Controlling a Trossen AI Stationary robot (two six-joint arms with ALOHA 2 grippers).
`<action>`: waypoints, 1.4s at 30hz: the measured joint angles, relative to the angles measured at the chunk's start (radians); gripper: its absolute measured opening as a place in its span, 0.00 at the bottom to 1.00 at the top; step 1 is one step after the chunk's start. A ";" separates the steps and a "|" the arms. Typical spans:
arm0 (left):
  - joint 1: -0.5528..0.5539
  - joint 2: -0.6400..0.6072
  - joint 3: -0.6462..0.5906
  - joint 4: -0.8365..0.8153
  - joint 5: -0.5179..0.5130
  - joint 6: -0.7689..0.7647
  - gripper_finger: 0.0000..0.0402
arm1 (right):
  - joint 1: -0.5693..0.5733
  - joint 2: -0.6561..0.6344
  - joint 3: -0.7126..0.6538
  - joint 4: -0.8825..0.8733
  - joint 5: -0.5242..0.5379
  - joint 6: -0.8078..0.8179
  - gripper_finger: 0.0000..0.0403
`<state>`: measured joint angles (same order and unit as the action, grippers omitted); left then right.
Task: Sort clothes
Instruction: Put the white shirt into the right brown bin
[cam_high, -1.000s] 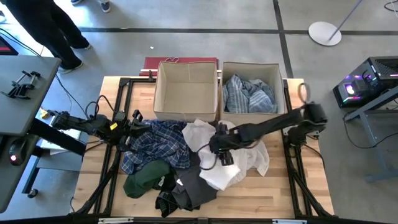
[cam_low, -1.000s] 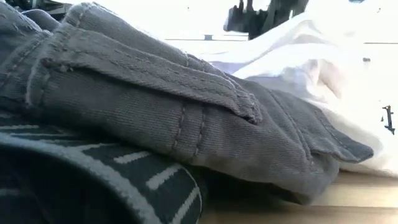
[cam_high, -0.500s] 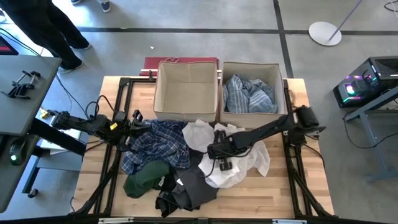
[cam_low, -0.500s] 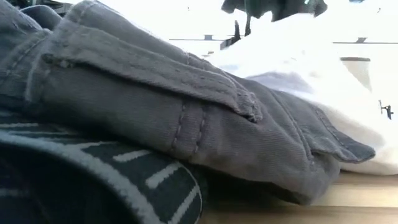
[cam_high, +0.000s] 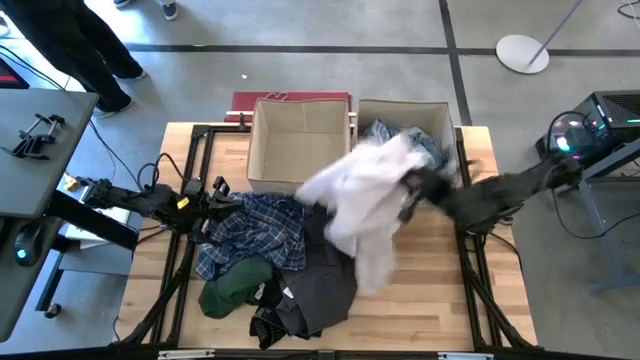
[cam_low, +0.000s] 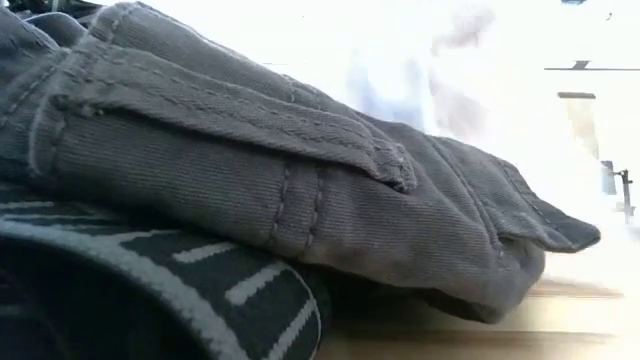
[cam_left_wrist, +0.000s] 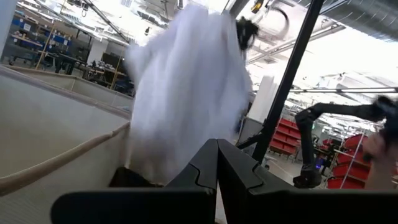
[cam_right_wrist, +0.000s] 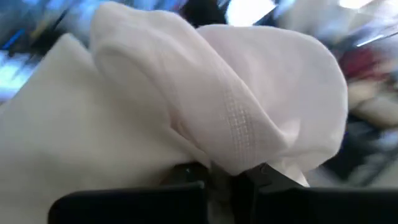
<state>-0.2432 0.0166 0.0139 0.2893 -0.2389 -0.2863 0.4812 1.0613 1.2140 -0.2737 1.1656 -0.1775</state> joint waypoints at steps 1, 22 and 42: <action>0.000 0.000 0.000 0.000 0.000 0.000 0.00 | 0.012 -0.033 0.000 0.127 0.047 -0.129 0.03; 0.000 0.000 0.000 0.008 0.000 0.000 0.00 | -0.140 -0.228 -0.029 1.066 0.093 -1.110 0.03; 0.000 0.000 0.000 0.016 -0.011 -0.008 0.00 | -1.028 -0.037 -0.032 -0.396 -0.868 0.105 0.03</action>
<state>-0.2431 0.0166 0.0139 0.3050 -0.2497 -0.2939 -0.5469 1.0244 1.1819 -0.6693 0.2974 -0.0724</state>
